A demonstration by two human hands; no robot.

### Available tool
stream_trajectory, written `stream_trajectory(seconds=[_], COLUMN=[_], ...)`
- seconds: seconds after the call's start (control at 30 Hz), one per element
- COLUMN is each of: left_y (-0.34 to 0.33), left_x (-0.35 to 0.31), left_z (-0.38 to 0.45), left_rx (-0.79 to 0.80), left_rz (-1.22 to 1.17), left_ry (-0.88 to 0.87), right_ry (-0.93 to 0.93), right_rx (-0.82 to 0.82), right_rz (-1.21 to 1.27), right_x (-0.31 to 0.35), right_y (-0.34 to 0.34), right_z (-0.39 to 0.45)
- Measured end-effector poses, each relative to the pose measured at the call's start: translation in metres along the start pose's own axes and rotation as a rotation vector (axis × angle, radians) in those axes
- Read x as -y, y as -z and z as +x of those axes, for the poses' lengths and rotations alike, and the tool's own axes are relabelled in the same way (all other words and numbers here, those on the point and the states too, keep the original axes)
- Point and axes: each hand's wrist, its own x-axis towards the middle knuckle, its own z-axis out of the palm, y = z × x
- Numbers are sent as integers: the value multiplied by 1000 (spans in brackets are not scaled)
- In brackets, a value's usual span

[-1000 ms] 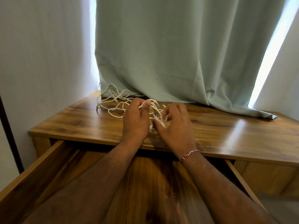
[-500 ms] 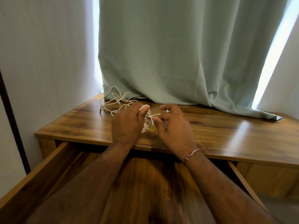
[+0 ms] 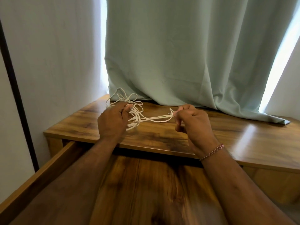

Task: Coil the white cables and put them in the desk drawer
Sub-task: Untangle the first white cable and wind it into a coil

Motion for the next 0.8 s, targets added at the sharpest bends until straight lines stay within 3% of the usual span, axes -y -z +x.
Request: stream_trajectory(seconds=[0.13, 0.27, 0.37, 0.63, 0.8], left_y=[-5, -9, -9, -11, -10], left_x=[1, -35, -67, -86, -94], left_z=[-8, -9, -14, -34, -40], left_rx=[70, 163, 217, 372, 540], left_rz=[-116, -328, -386, -454, -472], left_ry=[30, -13, -78, -154, -274], right_ry=[-108, -375, -412, -344, -225], right_rx=[-78, -297, -357, -481, -429], right_rz=[13, 504, 670, 667, 291], right_x=[-3, -13, -18, -23, -32], right_y=[4, 27, 38, 32, 19], right_z=[2, 10, 13, 16, 14])
